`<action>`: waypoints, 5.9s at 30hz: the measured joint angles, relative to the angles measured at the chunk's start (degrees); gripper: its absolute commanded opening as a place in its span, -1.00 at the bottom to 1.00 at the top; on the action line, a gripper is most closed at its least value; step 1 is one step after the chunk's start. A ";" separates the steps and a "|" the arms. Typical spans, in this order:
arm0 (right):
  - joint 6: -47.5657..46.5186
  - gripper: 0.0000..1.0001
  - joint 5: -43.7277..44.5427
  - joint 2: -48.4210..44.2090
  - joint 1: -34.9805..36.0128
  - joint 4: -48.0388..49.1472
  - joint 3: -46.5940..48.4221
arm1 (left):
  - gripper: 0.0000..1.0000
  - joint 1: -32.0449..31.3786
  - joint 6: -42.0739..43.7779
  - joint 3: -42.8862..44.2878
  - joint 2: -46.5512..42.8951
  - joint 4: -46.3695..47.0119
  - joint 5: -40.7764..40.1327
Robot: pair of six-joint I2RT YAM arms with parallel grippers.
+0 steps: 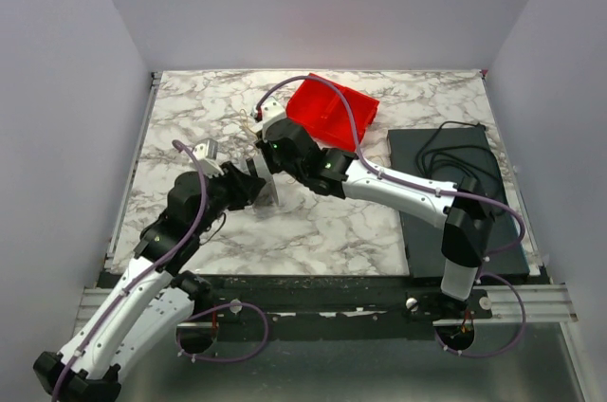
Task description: Wrap the cables
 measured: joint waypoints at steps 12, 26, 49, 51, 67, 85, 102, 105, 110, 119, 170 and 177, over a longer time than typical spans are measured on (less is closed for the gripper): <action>-2.27 -0.99 -4.74 -2.64 0.02 -5.18 -0.52 | -0.13 0.02 -2.73 -0.15 -8.04 -8.26 -13.03; -1.05 -0.99 -17.42 -2.99 0.00 -13.42 1.11 | -0.05 0.02 -2.21 -2.80 -3.04 -5.75 -13.94; 0.92 -0.99 -27.56 1.53 -0.26 -20.72 8.57 | 0.16 -0.09 7.30 -6.54 -0.52 0.74 -10.32; 1.14 -0.99 -28.22 1.53 -0.55 -21.20 8.57 | 0.16 -0.50 7.58 -6.54 0.79 1.62 -10.34; 2.23 -0.99 -33.70 1.55 -4.39 -23.28 8.57 | 0.13 -6.25 9.90 -7.10 6.03 8.92 -17.27; 6.97 -0.99 -45.44 1.55 -5.27 -21.35 8.57 | 0.17 -8.63 9.60 -12.61 0.90 11.80 -20.31; 12.39 -0.99 -50.75 2.34 -6.75 -21.55 8.55 | 0.13 -17.14 7.85 -18.56 2.23 23.43 -35.54; 12.52 -0.99 -50.80 2.34 -6.95 -21.84 8.55 | 0.11 -18.80 6.97 -18.56 3.67 24.57 -38.93; 13.22 -0.99 -50.82 2.62 -7.26 -21.79 8.55 | -0.07 -20.94 4.46 -18.53 6.49 26.86 -43.71; 14.58 -0.99 -51.06 3.50 -7.43 -18.78 8.55 | -1.00 -22.99 0.79 -17.18 12.46 28.13 -48.54; 9.20 -0.71 -21.18 -6.25 -22.49 -6.34 -8.44 | -1.00 -16.31 20.39 6.67 -4.83 -3.74 -27.19; 12.79 -0.19 -32.37 -6.14 -22.23 6.69 -17.16 | -1.00 -16.31 20.61 16.59 -1.99 -6.93 -28.13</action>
